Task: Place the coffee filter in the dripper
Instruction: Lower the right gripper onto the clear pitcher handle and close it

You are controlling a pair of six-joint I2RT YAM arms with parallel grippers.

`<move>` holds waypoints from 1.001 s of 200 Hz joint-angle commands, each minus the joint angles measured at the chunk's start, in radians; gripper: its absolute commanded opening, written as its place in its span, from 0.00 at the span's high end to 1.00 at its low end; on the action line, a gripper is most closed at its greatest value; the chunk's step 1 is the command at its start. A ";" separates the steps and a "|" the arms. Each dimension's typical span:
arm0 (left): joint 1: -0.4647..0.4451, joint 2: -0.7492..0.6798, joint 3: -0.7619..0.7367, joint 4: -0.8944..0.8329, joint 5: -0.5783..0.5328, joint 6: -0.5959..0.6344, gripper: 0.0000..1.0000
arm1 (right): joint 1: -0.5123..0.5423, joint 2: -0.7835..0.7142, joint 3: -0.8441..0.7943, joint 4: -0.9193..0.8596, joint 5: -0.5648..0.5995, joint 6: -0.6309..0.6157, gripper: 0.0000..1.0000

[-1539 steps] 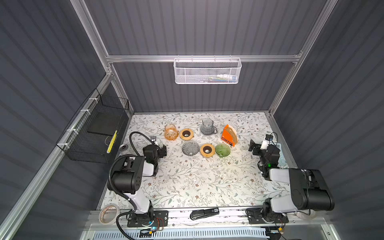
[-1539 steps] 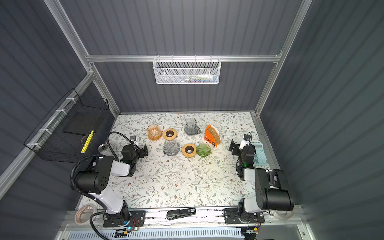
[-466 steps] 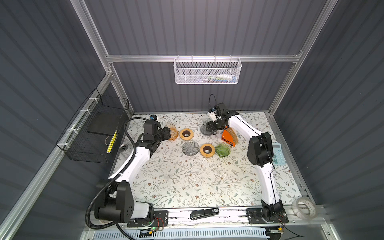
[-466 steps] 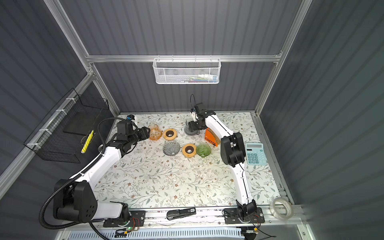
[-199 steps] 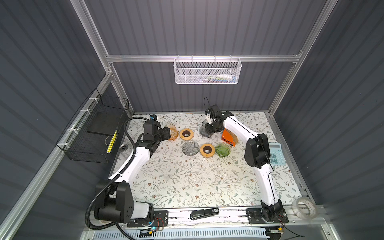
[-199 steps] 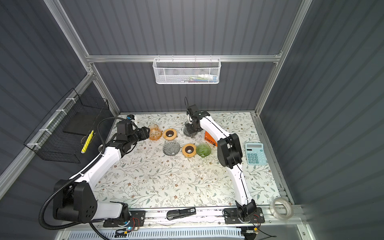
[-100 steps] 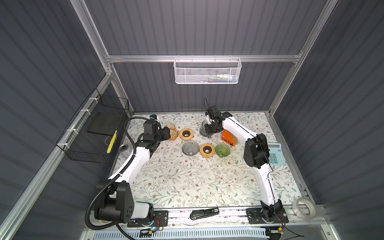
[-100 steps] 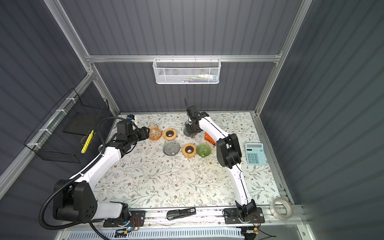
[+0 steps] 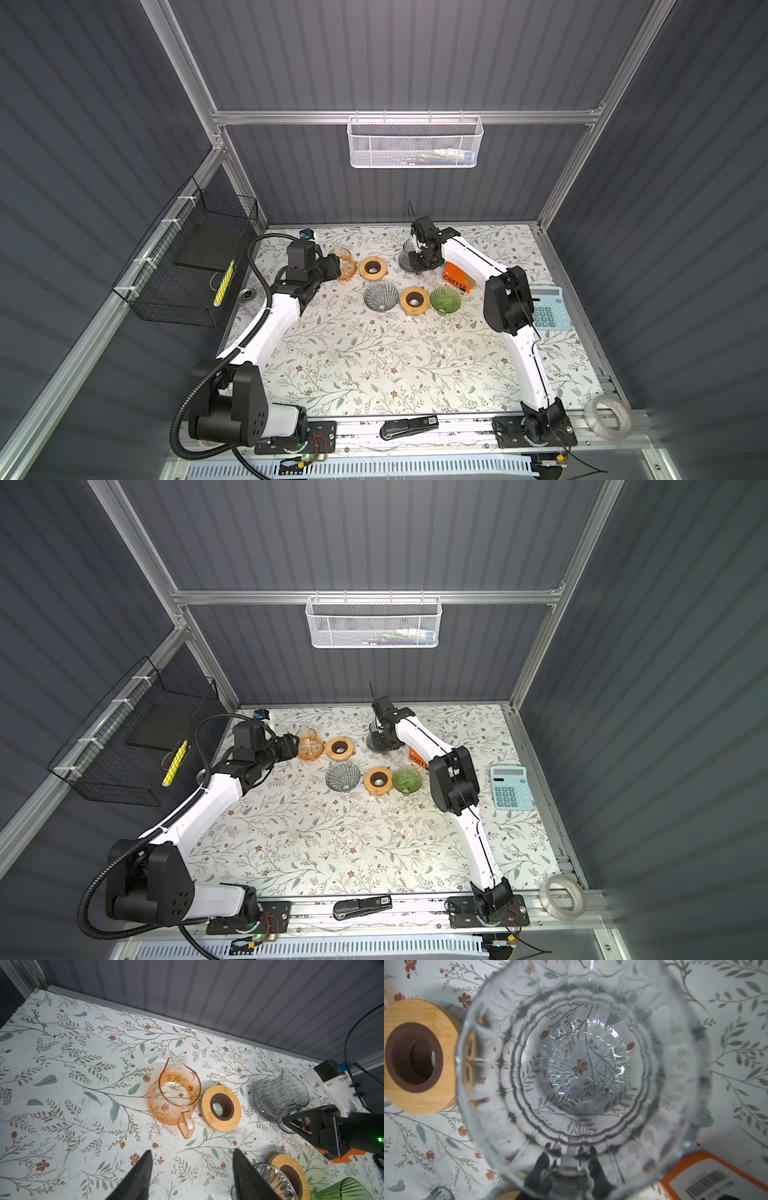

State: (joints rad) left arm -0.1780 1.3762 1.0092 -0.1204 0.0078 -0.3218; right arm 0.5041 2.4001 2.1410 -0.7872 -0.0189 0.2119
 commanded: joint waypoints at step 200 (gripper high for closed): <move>-0.005 -0.035 0.045 -0.122 0.020 -0.018 0.38 | 0.062 -0.295 -0.180 0.064 0.066 -0.046 1.00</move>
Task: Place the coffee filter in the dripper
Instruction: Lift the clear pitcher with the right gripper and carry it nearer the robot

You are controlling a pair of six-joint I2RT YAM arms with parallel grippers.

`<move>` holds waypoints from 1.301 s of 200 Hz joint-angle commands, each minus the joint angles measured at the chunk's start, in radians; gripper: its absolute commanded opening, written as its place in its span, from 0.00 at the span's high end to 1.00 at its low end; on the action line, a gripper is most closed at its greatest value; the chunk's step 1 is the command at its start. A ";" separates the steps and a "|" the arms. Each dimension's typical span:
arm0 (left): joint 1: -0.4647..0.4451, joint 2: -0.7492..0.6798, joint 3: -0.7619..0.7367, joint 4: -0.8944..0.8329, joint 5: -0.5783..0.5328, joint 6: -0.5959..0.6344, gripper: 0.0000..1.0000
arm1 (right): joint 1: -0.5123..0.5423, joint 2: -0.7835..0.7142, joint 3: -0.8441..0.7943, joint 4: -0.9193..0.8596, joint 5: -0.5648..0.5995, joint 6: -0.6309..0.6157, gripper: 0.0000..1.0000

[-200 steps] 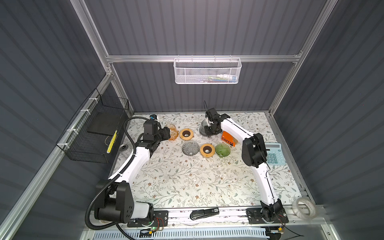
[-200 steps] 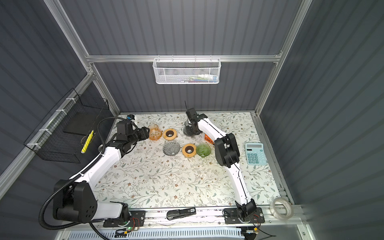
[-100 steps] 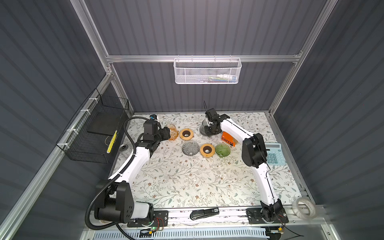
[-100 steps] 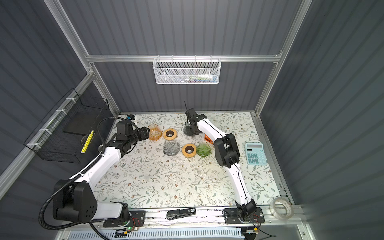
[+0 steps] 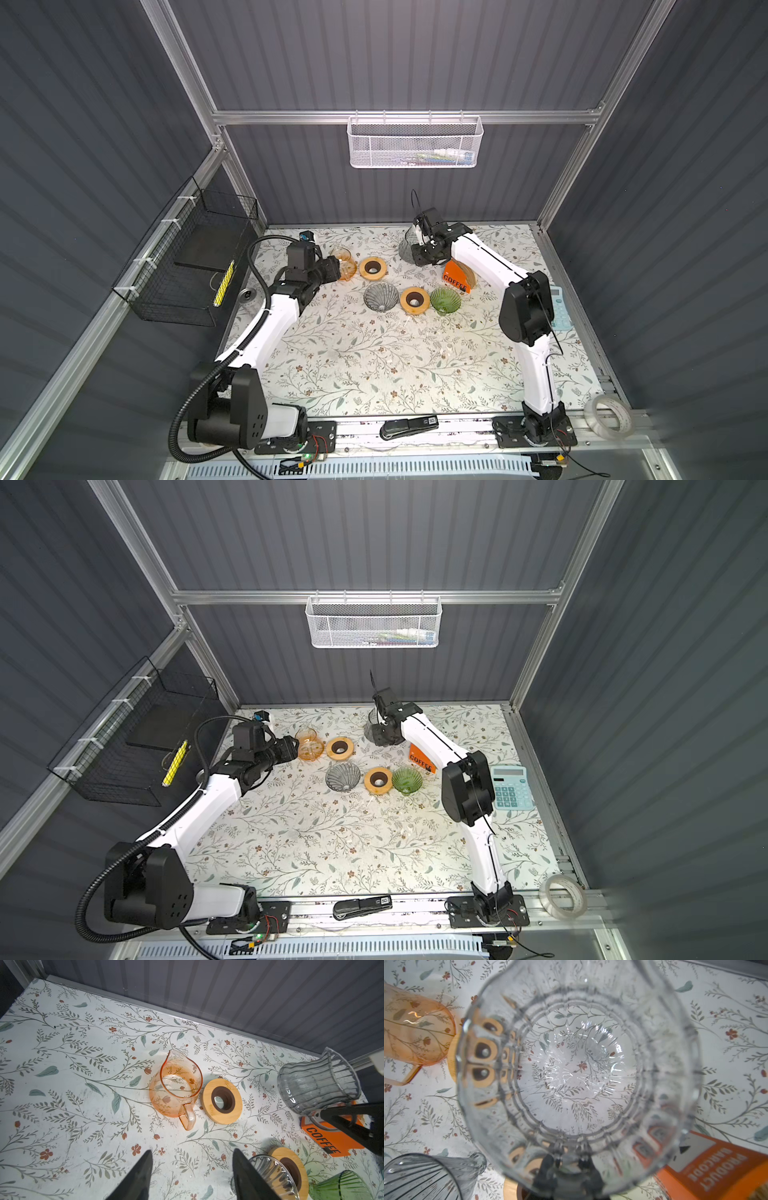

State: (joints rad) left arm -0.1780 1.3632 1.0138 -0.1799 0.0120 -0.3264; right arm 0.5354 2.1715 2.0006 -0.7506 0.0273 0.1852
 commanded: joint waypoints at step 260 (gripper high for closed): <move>-0.005 -0.101 0.001 -0.175 -0.069 -0.073 0.38 | 0.535 -0.545 -0.600 0.252 -0.070 -0.074 1.00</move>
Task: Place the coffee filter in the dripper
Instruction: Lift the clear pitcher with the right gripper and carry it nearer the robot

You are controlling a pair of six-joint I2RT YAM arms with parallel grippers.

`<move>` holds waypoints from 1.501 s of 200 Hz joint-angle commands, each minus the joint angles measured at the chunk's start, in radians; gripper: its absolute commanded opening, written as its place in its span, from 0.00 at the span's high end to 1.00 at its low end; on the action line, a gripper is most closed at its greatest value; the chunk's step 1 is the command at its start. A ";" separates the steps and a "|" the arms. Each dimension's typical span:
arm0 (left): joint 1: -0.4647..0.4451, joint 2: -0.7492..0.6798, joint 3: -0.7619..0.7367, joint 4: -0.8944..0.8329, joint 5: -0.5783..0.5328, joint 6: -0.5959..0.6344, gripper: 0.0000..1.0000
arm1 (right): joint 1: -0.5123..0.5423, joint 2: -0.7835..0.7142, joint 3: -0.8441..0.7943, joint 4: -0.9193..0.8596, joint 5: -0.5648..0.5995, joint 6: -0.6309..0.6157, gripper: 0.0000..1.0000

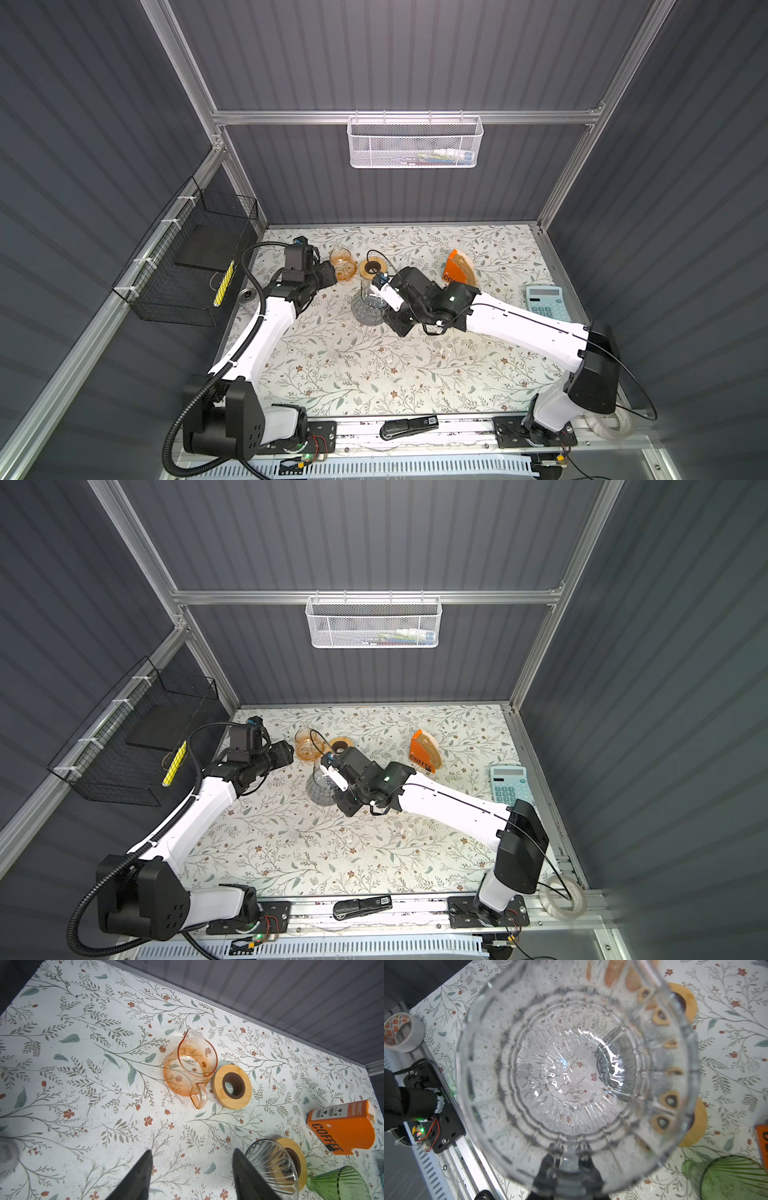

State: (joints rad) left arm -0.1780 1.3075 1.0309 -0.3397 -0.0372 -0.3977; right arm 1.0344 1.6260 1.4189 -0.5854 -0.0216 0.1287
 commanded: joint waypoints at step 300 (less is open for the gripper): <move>-0.005 -0.106 -0.004 -0.242 0.076 0.100 0.38 | 0.196 0.249 -0.061 0.202 -0.051 -0.216 1.00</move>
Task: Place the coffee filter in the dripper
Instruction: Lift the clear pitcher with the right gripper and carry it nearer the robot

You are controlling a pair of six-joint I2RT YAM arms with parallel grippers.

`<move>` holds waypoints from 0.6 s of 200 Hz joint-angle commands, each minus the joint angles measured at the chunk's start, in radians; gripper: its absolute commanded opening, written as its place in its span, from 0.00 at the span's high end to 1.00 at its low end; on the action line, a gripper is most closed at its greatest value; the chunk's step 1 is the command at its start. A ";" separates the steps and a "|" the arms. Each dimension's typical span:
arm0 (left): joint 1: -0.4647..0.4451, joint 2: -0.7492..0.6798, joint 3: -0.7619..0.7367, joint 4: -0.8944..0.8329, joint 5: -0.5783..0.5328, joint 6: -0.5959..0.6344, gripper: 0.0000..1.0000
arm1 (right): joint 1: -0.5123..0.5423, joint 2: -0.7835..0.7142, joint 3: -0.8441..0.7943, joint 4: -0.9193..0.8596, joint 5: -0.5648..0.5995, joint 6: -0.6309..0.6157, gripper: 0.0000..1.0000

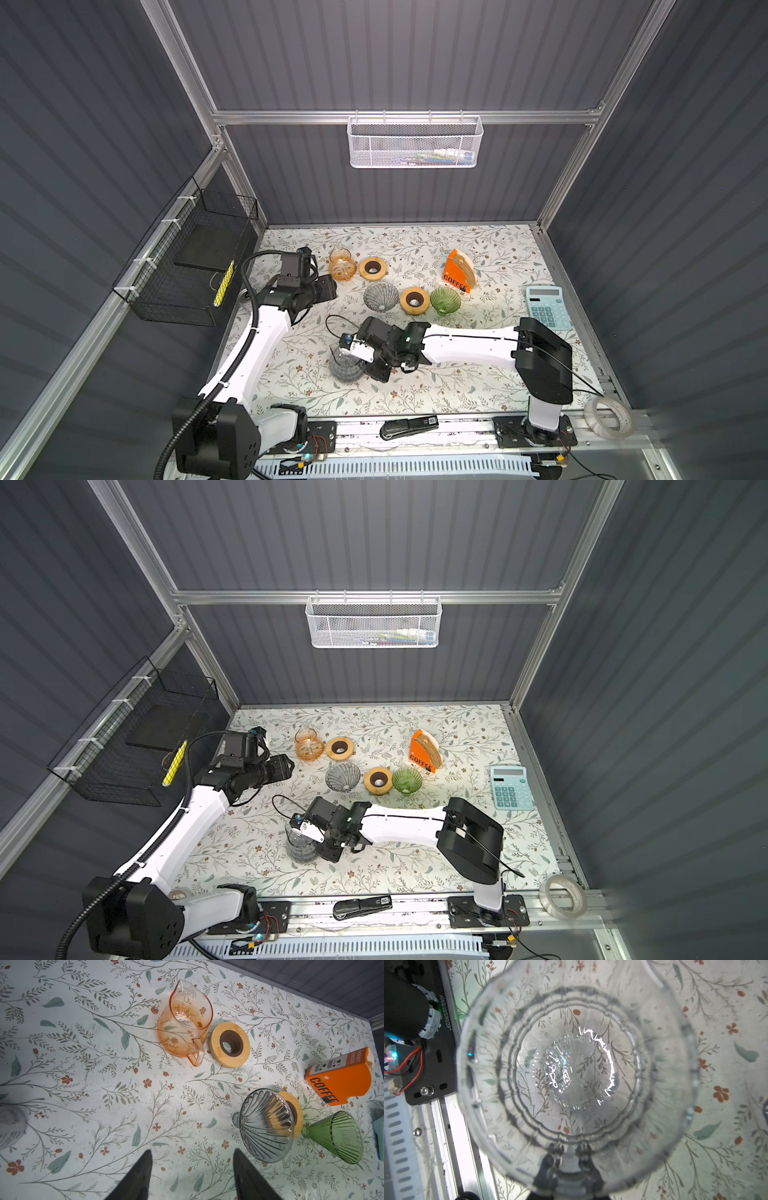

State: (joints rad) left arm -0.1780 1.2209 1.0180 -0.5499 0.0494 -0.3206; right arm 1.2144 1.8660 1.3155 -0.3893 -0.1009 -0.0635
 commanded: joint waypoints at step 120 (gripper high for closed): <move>-0.005 -0.020 -0.007 -0.014 -0.003 0.014 0.38 | 0.036 0.059 0.088 -0.057 0.078 -0.044 0.99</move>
State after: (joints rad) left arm -0.1780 1.2209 1.0180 -0.5571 0.0452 -0.3176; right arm 1.2438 1.9076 1.3609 -0.4427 -0.0437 -0.0937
